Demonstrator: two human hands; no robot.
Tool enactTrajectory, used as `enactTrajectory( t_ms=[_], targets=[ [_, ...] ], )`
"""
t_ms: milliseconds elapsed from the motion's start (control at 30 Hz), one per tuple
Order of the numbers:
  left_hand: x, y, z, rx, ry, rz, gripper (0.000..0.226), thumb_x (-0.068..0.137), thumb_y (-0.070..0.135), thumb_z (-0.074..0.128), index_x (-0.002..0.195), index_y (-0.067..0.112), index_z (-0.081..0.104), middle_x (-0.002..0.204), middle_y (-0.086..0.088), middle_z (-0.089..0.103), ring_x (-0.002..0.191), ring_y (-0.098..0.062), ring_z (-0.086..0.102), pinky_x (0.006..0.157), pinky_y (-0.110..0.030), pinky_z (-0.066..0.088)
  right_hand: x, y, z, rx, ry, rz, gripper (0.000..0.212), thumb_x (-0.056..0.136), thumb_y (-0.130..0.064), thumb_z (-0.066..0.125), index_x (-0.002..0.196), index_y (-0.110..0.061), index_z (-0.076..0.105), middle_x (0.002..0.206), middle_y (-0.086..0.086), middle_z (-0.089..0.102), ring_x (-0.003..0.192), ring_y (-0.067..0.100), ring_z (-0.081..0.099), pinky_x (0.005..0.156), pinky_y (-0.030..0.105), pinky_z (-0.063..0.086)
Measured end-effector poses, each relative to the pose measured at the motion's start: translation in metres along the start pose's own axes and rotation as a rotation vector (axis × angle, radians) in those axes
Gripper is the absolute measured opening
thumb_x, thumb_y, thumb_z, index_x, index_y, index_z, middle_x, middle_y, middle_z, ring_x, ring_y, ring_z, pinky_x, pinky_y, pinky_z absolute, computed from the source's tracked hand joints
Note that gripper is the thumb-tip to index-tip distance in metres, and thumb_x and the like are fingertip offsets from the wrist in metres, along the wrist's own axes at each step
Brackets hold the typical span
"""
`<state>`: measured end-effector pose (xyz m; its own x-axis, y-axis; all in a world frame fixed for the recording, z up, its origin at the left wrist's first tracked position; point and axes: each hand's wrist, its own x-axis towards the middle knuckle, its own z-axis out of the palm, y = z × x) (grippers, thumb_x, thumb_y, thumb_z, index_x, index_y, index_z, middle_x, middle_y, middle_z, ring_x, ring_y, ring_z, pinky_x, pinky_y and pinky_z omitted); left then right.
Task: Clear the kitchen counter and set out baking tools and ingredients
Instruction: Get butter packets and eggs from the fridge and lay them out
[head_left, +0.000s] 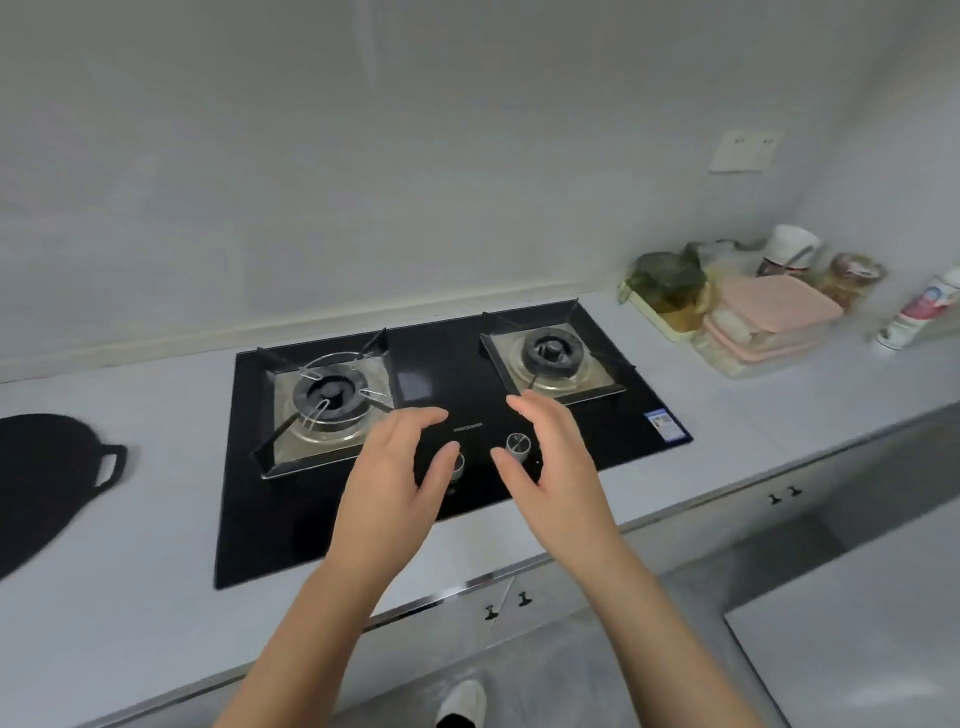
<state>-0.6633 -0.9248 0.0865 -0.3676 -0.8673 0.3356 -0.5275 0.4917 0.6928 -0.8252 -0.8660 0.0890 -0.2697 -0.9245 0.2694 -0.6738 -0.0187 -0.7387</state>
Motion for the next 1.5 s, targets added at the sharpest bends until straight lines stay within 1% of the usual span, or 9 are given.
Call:
enactTrajectory(
  t_ms=[100, 233, 400, 500, 633, 1067, 1200, 1367, 1500],
  targets=[
    [0.032, 0.033, 0.042, -0.052, -0.059, 0.058, 0.032, 0.093, 0.032, 0.052, 0.125, 0.027, 0.053, 0.118, 0.023, 0.048, 0.112, 0.006, 0.043, 0.082, 0.0, 0.032, 0.01, 0.035, -0.043, -0.026, 0.078, 0.054, 0.048, 0.093, -0.026, 0.058, 0.138, -0.029, 0.042, 0.144, -0.013, 0.038, 0.134, 0.0, 0.034, 0.101, 0.009, 0.03],
    [0.073, 0.064, 0.096, -0.11, -0.117, 0.137, 0.031, 0.092, 0.031, 0.054, 0.123, 0.026, 0.055, 0.118, 0.022, 0.05, 0.115, 0.002, 0.045, 0.084, -0.004, 0.034, 0.028, 0.072, -0.088, -0.107, 0.141, 0.106, 0.047, 0.093, -0.027, 0.057, 0.138, -0.029, 0.042, 0.145, -0.012, 0.037, 0.135, 0.002, 0.032, 0.107, 0.021, 0.032],
    [0.14, 0.117, 0.167, -0.158, -0.21, 0.238, 0.033, 0.093, 0.033, 0.052, 0.126, 0.028, 0.053, 0.123, 0.019, 0.051, 0.116, 0.006, 0.041, 0.095, -0.012, 0.03, 0.058, 0.122, -0.16, -0.198, 0.242, 0.225, 0.047, 0.095, -0.032, 0.056, 0.138, -0.03, 0.041, 0.146, -0.011, 0.036, 0.134, 0.002, 0.034, 0.102, 0.01, 0.027],
    [0.172, 0.145, 0.208, -0.205, -0.272, 0.295, 0.031, 0.094, 0.031, 0.053, 0.124, 0.028, 0.053, 0.119, 0.024, 0.047, 0.111, 0.014, 0.036, 0.088, 0.002, 0.026, 0.069, 0.149, -0.198, -0.246, 0.349, 0.274, 0.047, 0.094, -0.032, 0.057, 0.139, -0.029, 0.041, 0.145, -0.009, 0.039, 0.133, 0.005, 0.036, 0.109, 0.023, 0.033],
    [0.191, 0.18, 0.255, -0.249, -0.36, 0.375, 0.029, 0.095, 0.036, 0.052, 0.123, 0.028, 0.053, 0.12, 0.021, 0.049, 0.113, 0.008, 0.041, 0.087, -0.005, 0.029, 0.06, 0.183, -0.236, -0.262, 0.475, 0.338, 0.046, 0.094, -0.03, 0.058, 0.137, -0.028, 0.044, 0.143, -0.009, 0.042, 0.131, 0.004, 0.038, 0.108, 0.033, 0.039],
    [0.169, 0.363, 0.418, -0.514, -0.608, 0.65, 0.027, 0.091, 0.034, 0.049, 0.117, 0.027, 0.056, 0.117, 0.017, 0.055, 0.116, 0.002, 0.048, 0.094, -0.006, 0.033, -0.026, 0.275, -0.414, -0.337, 0.845, 0.474, 0.041, 0.091, -0.019, 0.063, 0.129, -0.026, 0.051, 0.133, -0.01, 0.05, 0.124, 0.0, 0.043, 0.101, 0.023, 0.041],
    [0.15, 0.435, 0.461, -0.568, -0.665, 0.725, 0.031, 0.091, 0.037, 0.047, 0.119, 0.026, 0.056, 0.119, 0.016, 0.055, 0.116, 0.001, 0.049, 0.095, -0.009, 0.036, -0.059, 0.292, -0.481, -0.386, 0.96, 0.476, 0.04, 0.091, -0.019, 0.062, 0.129, -0.027, 0.051, 0.131, -0.013, 0.05, 0.126, 0.002, 0.044, 0.104, 0.038, 0.043],
    [0.118, 0.515, 0.513, -0.666, -0.727, 0.798, 0.025, 0.095, 0.028, 0.053, 0.119, 0.024, 0.057, 0.119, 0.014, 0.054, 0.115, 0.001, 0.048, 0.095, -0.008, 0.034, -0.102, 0.306, -0.551, -0.472, 1.053, 0.498, 0.04, 0.089, -0.014, 0.063, 0.127, -0.024, 0.054, 0.129, -0.013, 0.052, 0.124, 0.002, 0.046, 0.101, 0.04, 0.044],
    [0.096, 0.557, 0.54, -0.73, -0.802, 0.863, 0.029, 0.092, 0.034, 0.05, 0.118, 0.024, 0.057, 0.121, 0.012, 0.056, 0.119, -0.005, 0.05, 0.1, -0.027, 0.042, -0.13, 0.303, -0.58, -0.539, 1.135, 0.521, 0.042, 0.09, -0.013, 0.063, 0.127, -0.027, 0.052, 0.128, -0.016, 0.05, 0.123, -0.003, 0.044, 0.102, 0.038, 0.045]
  ],
)
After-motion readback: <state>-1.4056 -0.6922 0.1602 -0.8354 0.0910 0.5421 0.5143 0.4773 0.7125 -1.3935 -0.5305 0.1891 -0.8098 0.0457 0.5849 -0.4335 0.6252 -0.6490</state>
